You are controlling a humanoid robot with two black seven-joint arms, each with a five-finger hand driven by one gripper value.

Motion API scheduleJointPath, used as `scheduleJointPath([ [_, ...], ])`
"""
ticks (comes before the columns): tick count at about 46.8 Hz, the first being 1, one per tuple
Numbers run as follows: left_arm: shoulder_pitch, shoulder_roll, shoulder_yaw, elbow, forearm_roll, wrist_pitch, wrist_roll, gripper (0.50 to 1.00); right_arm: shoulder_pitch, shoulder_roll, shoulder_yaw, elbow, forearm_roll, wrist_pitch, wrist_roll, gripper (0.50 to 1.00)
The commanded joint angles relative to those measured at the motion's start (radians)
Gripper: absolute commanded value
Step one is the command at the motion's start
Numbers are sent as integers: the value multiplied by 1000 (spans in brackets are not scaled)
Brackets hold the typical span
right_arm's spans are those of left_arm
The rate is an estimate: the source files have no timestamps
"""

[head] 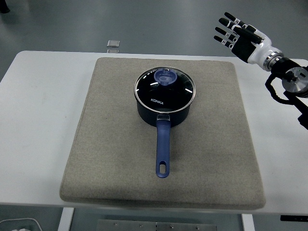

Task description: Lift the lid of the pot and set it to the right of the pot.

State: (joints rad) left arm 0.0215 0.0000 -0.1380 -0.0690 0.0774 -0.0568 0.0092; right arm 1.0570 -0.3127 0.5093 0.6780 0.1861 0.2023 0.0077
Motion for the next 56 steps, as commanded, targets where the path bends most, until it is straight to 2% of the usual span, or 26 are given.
scheduleJointPath([
  [1,-2,0,0,0,-1,0,0,1000,1,-2,0,0,-33,0,0,928],
  [20,0,0,0,0,1,0,0,1000,31,-5,-15,3,-54,3,-6,930],
  [31,0,0,0,0,1,0,0,1000,67,6,-20,8,-184,6,-5,930],
  [40,0,0,0,0,1,0,0,1000,100,9,-21,31,-290,74,-5,930],
  [56,0,0,0,0,1,0,0,1000,205,-8,-204,115,-385,85,-5,930],
])
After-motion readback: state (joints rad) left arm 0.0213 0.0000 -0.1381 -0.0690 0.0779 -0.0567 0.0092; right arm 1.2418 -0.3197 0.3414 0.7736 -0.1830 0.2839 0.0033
